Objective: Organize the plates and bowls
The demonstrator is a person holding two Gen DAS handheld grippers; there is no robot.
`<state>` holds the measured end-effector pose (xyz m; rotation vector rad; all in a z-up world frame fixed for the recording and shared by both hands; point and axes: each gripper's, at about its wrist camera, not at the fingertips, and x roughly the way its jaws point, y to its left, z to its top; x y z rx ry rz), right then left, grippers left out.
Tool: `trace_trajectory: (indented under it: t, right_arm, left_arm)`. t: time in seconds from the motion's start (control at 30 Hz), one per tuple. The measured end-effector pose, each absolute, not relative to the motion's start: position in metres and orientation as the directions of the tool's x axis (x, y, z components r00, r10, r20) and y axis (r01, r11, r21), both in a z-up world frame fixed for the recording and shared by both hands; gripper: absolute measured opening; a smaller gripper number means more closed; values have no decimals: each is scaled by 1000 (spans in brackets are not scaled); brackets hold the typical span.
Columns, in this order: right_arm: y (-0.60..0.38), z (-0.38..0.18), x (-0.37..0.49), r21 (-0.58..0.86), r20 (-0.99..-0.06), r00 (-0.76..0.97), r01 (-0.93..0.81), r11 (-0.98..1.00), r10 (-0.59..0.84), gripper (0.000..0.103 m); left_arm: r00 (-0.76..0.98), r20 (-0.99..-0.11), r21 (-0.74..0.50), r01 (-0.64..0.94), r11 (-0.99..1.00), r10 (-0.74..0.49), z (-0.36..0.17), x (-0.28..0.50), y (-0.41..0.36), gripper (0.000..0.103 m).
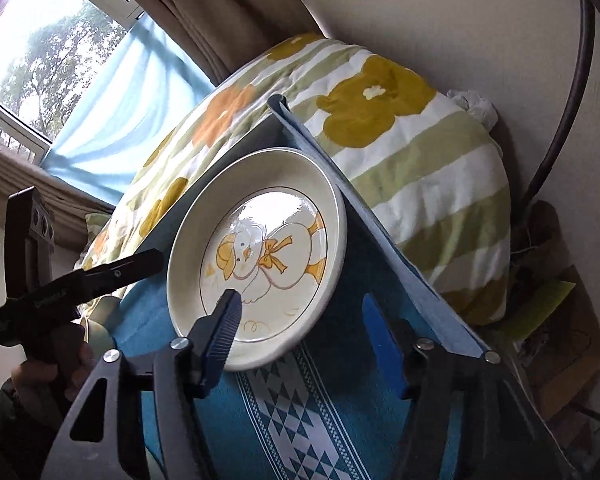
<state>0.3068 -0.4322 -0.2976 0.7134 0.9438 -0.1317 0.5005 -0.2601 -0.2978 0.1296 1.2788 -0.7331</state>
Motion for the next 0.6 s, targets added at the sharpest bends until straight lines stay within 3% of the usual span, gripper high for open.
trace_trajectory:
  t: [0.1,0.13,0.3,0.4,0.6]
  right_arm:
    - [-433,-304,313,498,-787,587,421,758,190,41]
    - [-433,-306,314,497,-789,585,429,755,187,34]
    - [-437,-312,315,487,-799,577,458,744,169,22]
    - [-437,-312,317,485,-798,578,448,751,171,17]
    - [-439,-314,320,486,-795,578,426,764,183,15]
  left_arm:
    - [76,-915,-285,576,766,-397,-310,509,-266,49]
    - [67,-917,-288,574,767,-394,-313,511,-267,47]
    - [45,-922,-287,585,758,-384,-324,515,-269,24]
    - [50,-918,-289,597,748,-394,-323,514,-272,16]
    - [59,-915,-286,604,743,-400,-323,511,-275,15]
